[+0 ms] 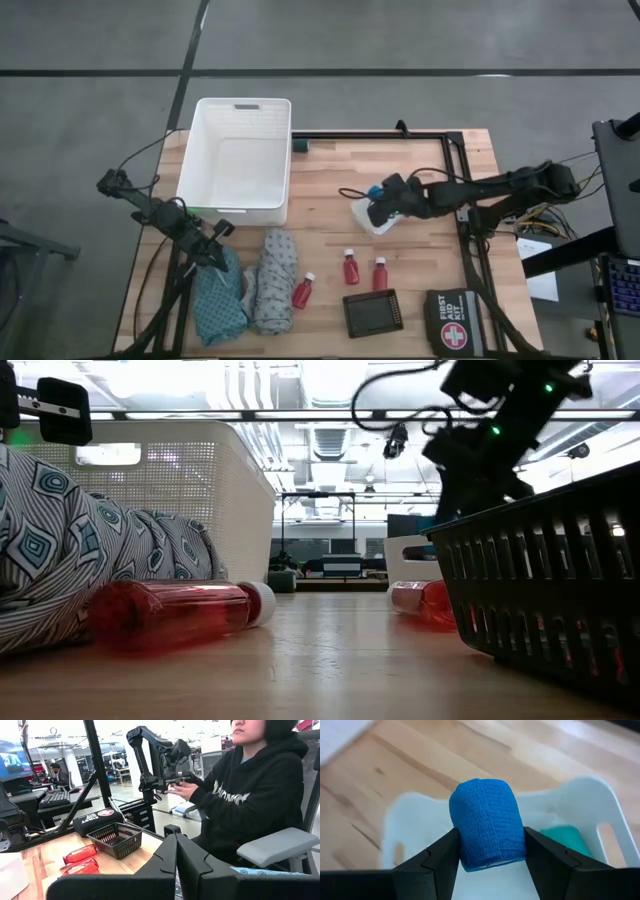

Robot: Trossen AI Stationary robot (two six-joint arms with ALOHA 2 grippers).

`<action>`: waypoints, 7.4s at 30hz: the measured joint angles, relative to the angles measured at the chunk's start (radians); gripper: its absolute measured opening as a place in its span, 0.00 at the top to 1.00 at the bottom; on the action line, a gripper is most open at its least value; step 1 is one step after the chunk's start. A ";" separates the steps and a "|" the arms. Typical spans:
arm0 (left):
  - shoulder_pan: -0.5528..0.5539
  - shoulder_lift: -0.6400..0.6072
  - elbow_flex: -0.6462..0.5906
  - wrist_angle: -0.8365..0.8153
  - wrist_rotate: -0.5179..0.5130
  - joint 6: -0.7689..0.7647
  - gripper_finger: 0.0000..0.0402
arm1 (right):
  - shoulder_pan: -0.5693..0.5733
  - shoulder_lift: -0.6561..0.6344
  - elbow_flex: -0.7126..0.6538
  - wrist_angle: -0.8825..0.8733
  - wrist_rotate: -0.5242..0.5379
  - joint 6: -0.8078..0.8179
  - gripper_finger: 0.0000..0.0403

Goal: Pick & place medical supplies in basket/bin
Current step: Put the blue bandage into the small white bin, then adjust the large white bin

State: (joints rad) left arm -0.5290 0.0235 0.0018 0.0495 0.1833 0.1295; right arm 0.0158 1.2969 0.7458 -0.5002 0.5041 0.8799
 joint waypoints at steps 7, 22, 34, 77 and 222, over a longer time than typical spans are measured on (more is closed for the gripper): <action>0.000 0.000 0.000 0.000 0.000 0.000 0.99 | -0.001 0.015 -0.074 0.010 -0.003 0.002 0.51; 0.000 0.000 0.000 0.000 0.000 0.000 0.99 | -0.001 0.044 -0.084 0.021 -0.060 0.011 0.51; 0.000 0.000 0.000 0.000 0.000 0.000 0.99 | -0.001 0.046 -0.090 0.022 -0.078 0.011 0.49; 0.000 0.000 0.000 0.000 0.000 0.000 0.99 | 0.001 0.000 0.002 0.140 -0.063 -0.363 0.31; 0.429 1.432 1.215 -0.421 -0.838 -0.377 0.99 | -0.014 -0.384 -0.276 0.586 -0.302 -0.723 0.26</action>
State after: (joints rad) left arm -0.0998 1.4558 1.2173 -0.3713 -0.6548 -0.2476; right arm 0.0017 0.9127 0.4694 0.0856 0.2019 0.1566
